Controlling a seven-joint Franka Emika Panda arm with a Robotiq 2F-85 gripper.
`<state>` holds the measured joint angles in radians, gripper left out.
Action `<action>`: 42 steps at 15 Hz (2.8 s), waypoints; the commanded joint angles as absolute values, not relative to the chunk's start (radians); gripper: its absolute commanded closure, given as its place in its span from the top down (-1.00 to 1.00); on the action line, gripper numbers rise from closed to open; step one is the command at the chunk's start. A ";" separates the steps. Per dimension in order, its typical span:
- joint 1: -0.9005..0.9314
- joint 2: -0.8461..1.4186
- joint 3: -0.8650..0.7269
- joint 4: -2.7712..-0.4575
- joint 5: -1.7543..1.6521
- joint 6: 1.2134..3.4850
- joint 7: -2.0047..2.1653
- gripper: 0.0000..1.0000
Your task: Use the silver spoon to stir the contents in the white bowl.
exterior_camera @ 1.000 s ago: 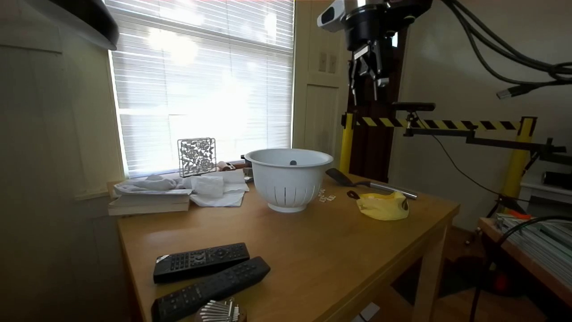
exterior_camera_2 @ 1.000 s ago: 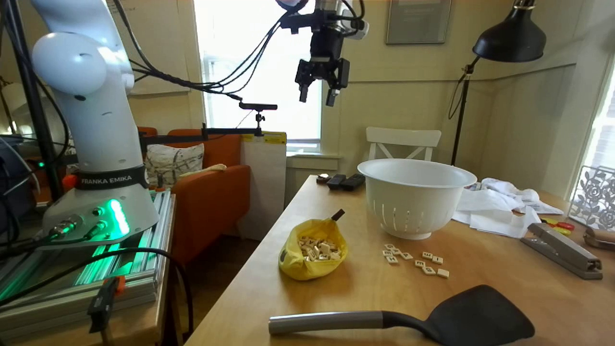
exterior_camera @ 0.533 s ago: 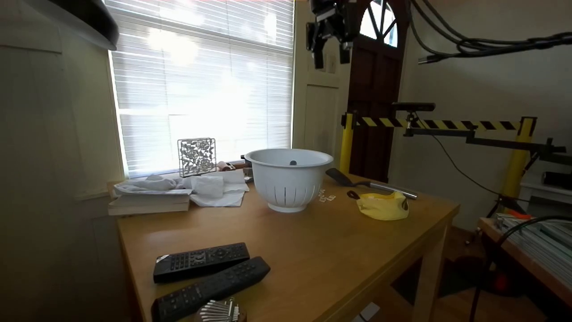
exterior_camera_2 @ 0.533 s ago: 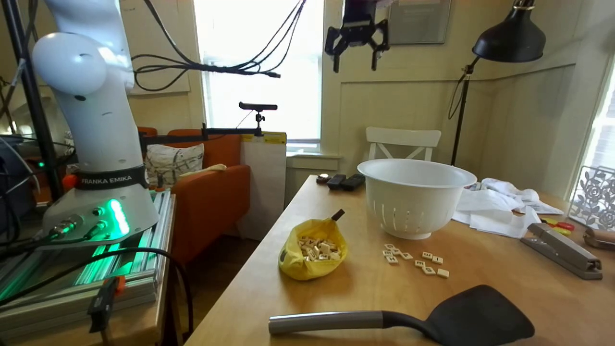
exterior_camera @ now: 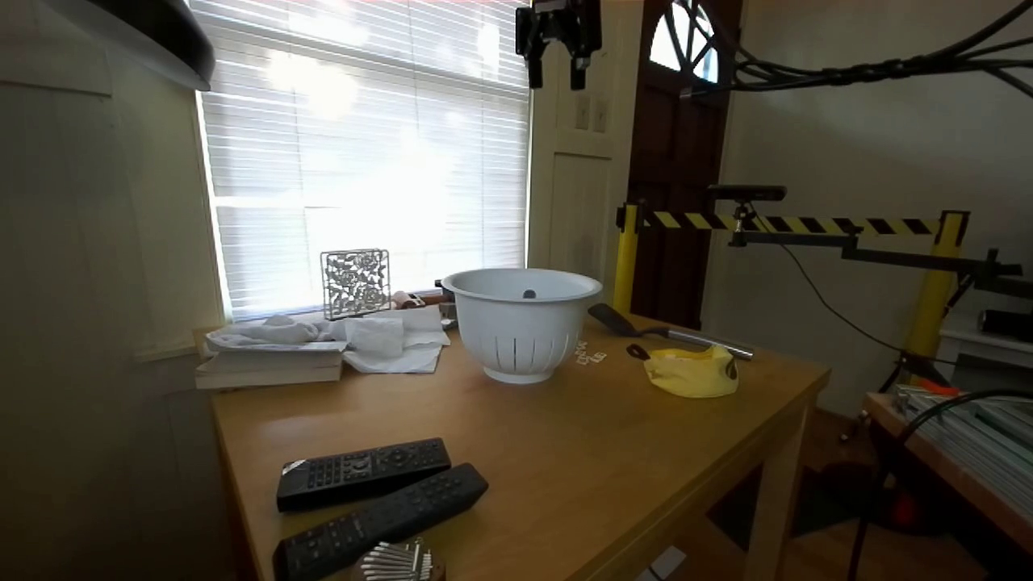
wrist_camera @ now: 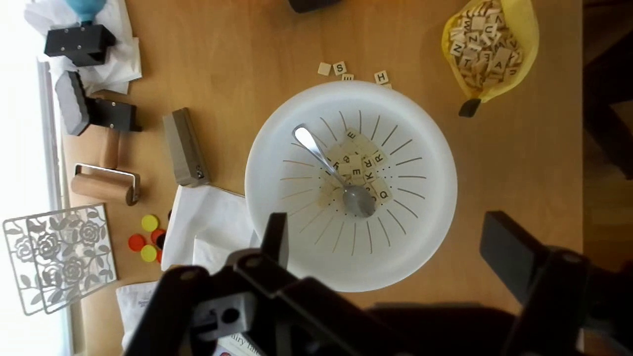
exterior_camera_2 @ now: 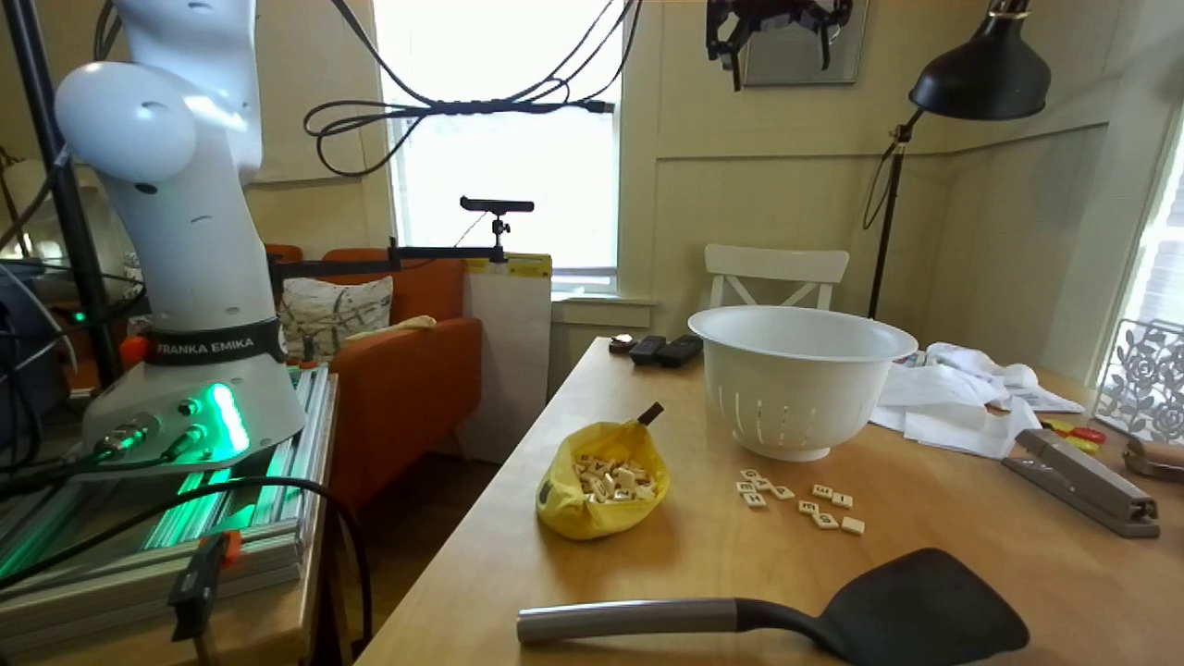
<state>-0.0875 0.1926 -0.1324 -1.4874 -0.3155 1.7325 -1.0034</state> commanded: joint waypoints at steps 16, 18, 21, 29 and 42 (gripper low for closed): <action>-0.139 0.296 -0.113 -1.551 -0.337 1.929 -1.114 1.00; -0.145 0.314 -0.115 -1.583 -0.337 1.974 -1.105 1.00; -0.157 0.331 -0.116 -1.644 -0.352 2.046 -1.135 1.00; -0.204 0.374 -0.130 -1.765 -0.387 2.215 -1.263 1.00; -0.203 0.390 -0.126 -1.831 -0.387 2.196 -1.288 1.00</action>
